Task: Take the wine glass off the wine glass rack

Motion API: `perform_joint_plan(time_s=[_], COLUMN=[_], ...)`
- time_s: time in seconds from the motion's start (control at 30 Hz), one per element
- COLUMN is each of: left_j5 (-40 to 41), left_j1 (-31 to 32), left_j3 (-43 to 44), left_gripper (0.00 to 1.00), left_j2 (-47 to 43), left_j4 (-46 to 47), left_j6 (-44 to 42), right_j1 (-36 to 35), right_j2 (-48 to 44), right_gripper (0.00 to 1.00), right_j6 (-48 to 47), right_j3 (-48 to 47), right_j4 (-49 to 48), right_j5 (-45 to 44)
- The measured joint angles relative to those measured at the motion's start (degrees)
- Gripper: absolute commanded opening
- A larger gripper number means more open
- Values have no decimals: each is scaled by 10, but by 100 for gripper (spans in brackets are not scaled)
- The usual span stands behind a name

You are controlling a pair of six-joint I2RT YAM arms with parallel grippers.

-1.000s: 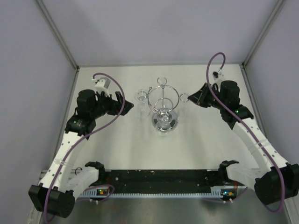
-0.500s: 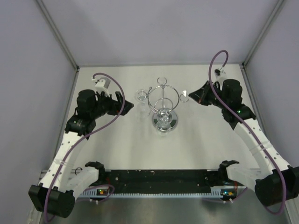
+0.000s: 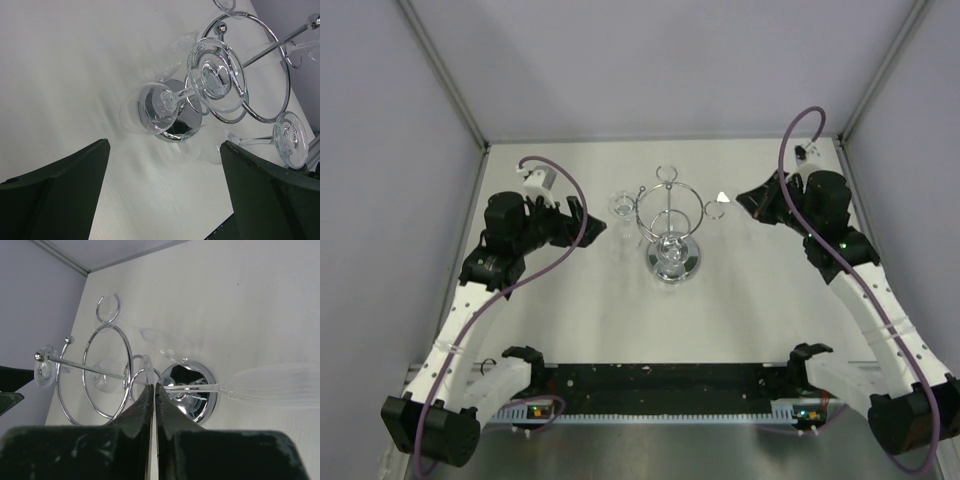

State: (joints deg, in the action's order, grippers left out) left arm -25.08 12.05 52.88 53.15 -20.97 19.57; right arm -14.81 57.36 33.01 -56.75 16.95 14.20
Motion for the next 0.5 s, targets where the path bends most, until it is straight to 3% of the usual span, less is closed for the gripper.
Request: perform_joint_plan(time_s=[0.3, 0.5], left_j5=[0, -62], left_j1=[0, 0], left_j3=[2, 64], left_gripper=[98, 98], left_j2=[-18, -11], left_j4=[-2, -28], left_j6=[16, 59], right_j1=[0, 0], right_j2=[-47, -74], right_gripper=[0, 0], right_j6=[-65, -123], right_j3=[-81, -151], right_j4=[71, 110], right_j5=[-27, 31])
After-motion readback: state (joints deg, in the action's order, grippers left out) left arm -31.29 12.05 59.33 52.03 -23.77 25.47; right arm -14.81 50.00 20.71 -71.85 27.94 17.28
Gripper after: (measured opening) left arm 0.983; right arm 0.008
